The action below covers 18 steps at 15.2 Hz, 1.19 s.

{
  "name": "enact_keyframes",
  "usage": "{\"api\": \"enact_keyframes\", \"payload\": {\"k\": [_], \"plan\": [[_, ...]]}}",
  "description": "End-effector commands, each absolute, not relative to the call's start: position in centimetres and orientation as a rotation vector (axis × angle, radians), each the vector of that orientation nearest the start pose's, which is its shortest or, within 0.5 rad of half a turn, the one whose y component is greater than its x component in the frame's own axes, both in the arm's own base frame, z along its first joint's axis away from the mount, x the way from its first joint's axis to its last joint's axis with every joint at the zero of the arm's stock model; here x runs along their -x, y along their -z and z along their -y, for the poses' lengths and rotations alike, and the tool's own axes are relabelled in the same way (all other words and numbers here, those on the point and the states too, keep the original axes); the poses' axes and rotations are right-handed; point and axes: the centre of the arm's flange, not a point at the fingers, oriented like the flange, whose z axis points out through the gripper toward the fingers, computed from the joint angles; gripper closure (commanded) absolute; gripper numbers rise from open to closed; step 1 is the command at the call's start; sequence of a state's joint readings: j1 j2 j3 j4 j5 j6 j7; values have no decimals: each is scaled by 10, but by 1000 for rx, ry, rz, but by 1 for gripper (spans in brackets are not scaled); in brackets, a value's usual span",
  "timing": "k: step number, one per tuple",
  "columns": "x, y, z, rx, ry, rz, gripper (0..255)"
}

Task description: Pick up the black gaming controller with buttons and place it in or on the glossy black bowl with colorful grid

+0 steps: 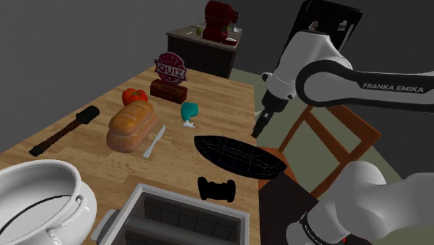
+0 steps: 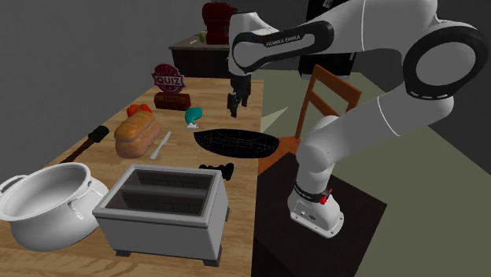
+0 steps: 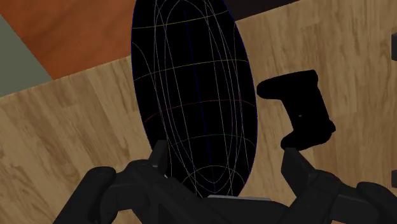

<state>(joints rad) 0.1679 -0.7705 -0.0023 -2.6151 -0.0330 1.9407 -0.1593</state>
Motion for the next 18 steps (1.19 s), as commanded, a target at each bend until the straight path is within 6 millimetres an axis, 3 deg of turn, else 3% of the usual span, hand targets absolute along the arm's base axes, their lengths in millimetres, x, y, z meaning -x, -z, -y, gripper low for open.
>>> {"api": "enact_keyframes", "payload": {"k": [1,9,18], "plan": [[-326,-474,-69,3102,153,619,0],[-323,-392,-132,3000,145,961,0],[-304,-305,-196,2852,135,1306,0]]}}
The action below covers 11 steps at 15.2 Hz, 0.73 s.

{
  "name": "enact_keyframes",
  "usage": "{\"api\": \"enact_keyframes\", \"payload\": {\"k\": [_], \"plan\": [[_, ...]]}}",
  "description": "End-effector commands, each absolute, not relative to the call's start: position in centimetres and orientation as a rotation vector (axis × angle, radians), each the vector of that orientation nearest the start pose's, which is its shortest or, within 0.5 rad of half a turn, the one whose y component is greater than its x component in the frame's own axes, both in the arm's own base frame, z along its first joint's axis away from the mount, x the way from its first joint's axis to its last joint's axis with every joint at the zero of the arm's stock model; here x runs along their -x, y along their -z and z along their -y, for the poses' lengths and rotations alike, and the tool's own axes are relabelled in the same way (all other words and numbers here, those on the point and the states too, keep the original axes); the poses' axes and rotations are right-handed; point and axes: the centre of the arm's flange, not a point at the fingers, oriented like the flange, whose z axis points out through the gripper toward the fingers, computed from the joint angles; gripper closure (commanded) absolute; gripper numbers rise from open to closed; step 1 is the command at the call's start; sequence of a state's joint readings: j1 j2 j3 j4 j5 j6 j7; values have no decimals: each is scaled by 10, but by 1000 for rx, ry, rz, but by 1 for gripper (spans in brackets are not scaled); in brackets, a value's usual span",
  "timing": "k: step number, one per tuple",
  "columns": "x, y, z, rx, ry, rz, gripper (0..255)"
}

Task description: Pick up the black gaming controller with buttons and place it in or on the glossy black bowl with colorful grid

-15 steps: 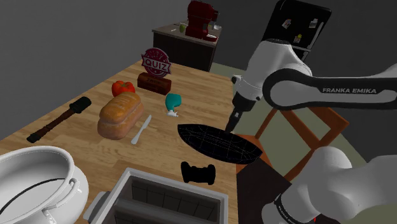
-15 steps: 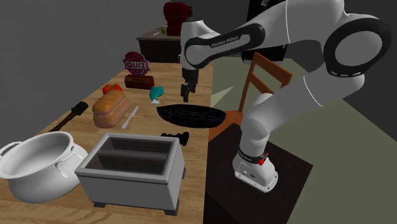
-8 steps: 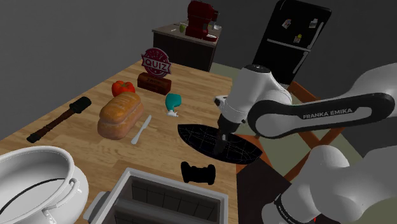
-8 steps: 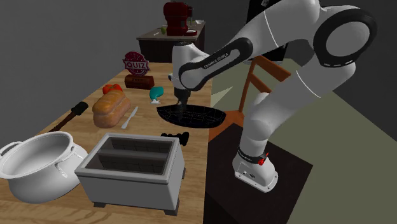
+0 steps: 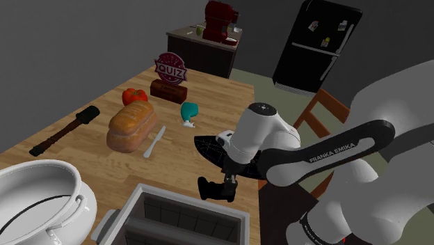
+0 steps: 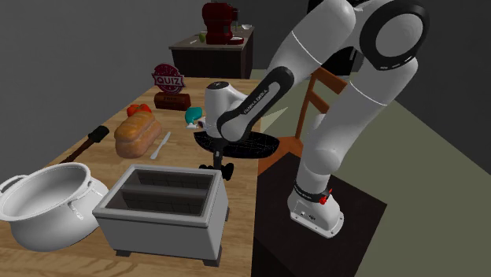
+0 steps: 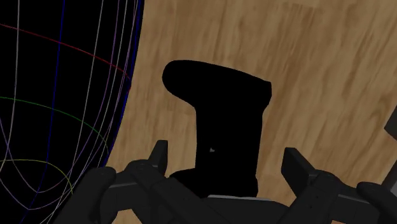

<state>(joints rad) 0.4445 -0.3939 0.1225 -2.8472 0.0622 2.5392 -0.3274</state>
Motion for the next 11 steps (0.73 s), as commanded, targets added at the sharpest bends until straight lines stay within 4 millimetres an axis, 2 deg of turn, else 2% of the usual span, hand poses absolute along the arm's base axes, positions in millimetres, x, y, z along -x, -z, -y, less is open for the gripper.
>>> {"api": "enact_keyframes", "payload": {"k": [1,7,11], "plan": [[-304,-300,-196,2852,135,1306,0],[-307,-269,-197,2852,135,1306,0],[-307,-266,-197,2852,135,1306,0]]}}
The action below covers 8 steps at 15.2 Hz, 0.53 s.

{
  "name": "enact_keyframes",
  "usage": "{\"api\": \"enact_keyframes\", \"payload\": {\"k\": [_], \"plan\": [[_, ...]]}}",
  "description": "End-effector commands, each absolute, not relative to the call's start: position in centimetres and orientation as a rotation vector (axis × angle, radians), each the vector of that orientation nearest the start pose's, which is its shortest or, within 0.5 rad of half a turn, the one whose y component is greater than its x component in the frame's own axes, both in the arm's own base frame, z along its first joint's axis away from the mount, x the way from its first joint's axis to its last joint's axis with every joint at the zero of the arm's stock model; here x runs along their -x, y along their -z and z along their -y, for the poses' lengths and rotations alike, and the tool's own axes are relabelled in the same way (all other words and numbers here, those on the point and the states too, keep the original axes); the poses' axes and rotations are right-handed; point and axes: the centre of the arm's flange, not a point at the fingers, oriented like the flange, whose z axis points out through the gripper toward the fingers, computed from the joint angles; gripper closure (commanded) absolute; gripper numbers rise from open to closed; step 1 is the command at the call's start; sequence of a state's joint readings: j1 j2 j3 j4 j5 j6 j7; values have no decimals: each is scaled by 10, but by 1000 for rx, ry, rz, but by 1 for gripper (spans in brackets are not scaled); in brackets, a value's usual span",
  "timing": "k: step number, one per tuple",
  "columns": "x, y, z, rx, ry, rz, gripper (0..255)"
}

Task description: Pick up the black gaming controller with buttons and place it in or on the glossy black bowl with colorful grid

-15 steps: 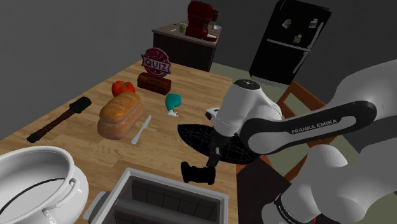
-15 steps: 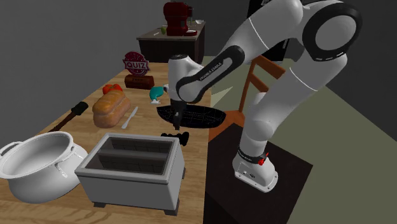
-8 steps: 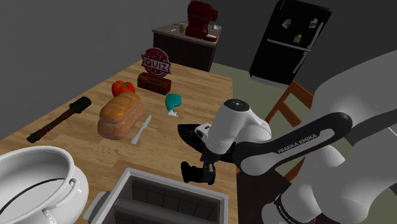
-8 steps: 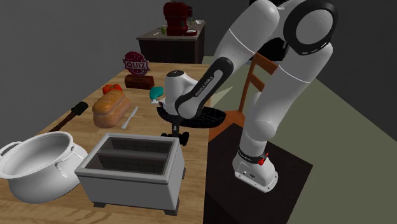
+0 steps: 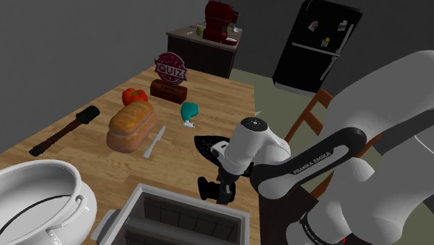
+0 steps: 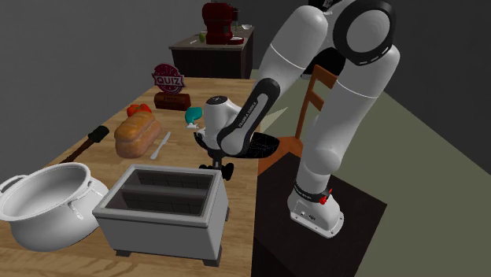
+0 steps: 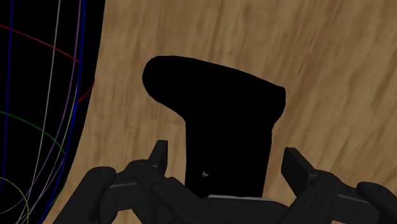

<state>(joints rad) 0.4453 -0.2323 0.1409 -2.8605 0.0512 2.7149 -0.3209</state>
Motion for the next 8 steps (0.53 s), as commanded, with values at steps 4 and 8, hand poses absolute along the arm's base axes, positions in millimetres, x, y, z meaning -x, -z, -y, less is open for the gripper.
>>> {"api": "enact_keyframes", "payload": {"k": [4,8], "plan": [[-307,-266,-197,2852,135,1306,0],[-307,-266,-197,2852,135,1306,255]]}}
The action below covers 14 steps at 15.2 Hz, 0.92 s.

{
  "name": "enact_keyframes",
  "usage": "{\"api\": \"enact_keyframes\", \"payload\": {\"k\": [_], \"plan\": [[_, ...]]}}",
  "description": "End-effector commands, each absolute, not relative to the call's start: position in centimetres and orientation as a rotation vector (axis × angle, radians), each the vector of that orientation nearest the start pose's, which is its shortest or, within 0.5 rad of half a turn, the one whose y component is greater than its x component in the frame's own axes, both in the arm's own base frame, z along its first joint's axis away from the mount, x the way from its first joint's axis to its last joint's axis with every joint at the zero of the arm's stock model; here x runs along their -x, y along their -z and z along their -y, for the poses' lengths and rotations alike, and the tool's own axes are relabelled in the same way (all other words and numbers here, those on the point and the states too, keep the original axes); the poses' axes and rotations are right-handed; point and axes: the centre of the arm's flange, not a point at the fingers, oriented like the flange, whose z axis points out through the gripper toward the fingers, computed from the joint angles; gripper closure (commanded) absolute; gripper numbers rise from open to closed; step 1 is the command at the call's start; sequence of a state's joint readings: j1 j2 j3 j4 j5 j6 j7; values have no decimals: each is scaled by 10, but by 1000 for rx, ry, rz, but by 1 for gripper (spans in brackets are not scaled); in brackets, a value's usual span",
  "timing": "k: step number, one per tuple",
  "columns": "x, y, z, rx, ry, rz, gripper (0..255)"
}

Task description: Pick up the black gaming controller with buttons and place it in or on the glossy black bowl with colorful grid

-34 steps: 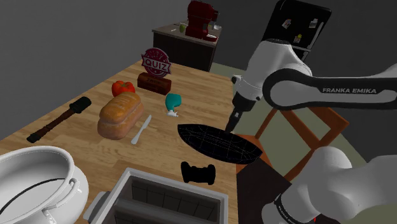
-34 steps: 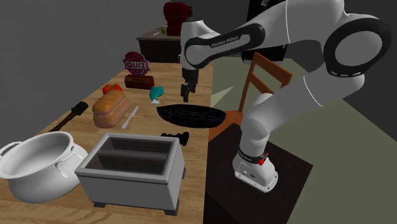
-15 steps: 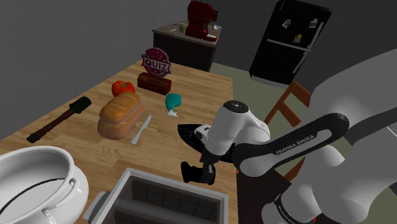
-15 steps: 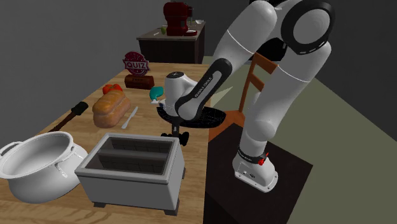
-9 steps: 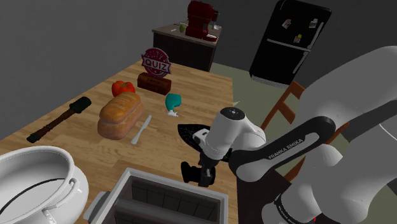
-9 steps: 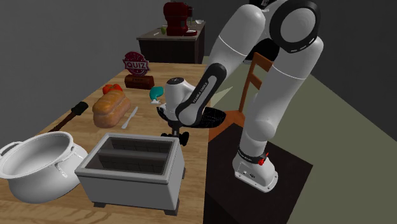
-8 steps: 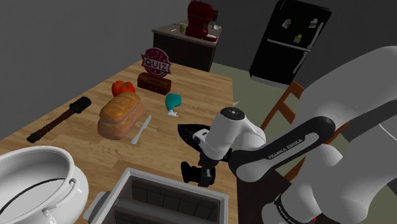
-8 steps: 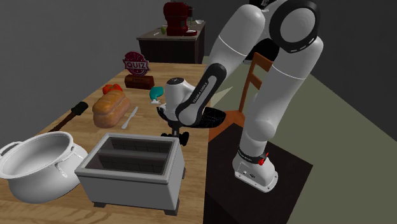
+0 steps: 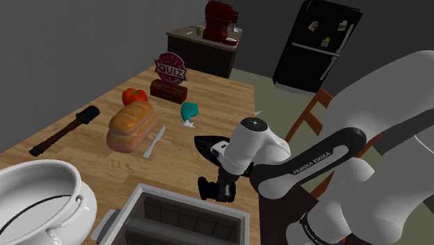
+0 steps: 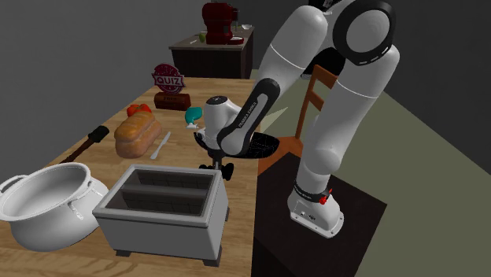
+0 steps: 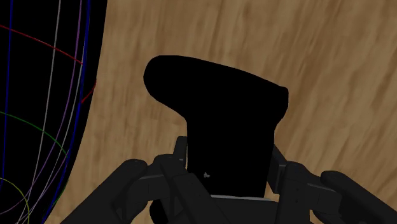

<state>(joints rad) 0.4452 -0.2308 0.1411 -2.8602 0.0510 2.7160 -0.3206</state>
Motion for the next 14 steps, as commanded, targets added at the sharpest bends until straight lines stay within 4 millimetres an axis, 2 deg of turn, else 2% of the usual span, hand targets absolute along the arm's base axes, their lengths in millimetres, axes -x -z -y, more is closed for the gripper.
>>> {"api": "enact_keyframes", "payload": {"k": [1,6,14], "plan": [[-307,-266,-197,2852,135,1306,255],[-307,-266,-197,2852,135,1306,255],[-307,-308,-197,2852,135,1306,255]]}}
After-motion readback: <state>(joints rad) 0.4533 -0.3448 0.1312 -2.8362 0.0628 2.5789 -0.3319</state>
